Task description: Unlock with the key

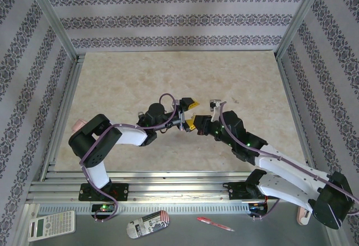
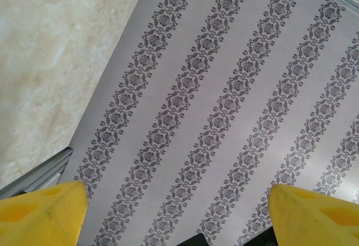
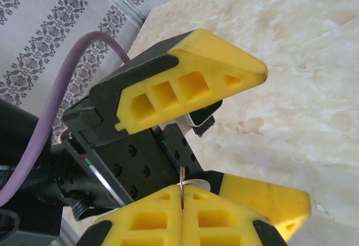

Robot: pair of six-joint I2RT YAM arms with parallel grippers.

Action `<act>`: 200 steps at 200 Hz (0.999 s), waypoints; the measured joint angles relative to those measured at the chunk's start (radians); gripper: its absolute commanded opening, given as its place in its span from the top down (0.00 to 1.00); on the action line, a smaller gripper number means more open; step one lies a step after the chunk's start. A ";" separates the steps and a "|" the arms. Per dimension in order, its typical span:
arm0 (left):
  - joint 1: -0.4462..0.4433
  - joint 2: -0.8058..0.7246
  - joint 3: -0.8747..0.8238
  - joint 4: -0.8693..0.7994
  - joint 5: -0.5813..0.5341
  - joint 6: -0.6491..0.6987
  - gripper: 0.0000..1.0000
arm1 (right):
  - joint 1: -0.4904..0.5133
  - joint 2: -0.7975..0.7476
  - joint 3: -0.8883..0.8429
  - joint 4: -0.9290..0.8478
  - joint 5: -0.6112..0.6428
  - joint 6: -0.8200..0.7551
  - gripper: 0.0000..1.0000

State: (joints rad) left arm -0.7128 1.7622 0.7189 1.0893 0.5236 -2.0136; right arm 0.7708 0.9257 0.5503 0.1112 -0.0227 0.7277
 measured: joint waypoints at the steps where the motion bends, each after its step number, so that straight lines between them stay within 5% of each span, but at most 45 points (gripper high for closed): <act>1: -0.001 0.000 0.000 0.002 0.000 -0.001 0.15 | 0.000 0.001 0.000 0.002 0.000 0.000 1.00; 34: -0.001 0.000 0.000 0.015 0.000 -0.023 0.18 | 0.006 0.026 -0.013 0.082 0.002 -0.001 1.00; 103: -0.001 0.014 0.000 0.081 -0.003 -0.062 0.48 | 0.026 -0.029 -0.116 0.121 0.003 0.010 1.00; 200: 0.003 0.014 -0.001 0.074 0.000 -0.005 0.63 | 0.032 -0.112 -0.147 0.102 0.010 0.010 1.00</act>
State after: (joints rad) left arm -0.7094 1.7767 0.7177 1.1633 0.5236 -2.0190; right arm 0.8032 0.8139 0.4030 0.2131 -0.0124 0.7376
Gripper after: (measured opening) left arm 0.391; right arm 0.044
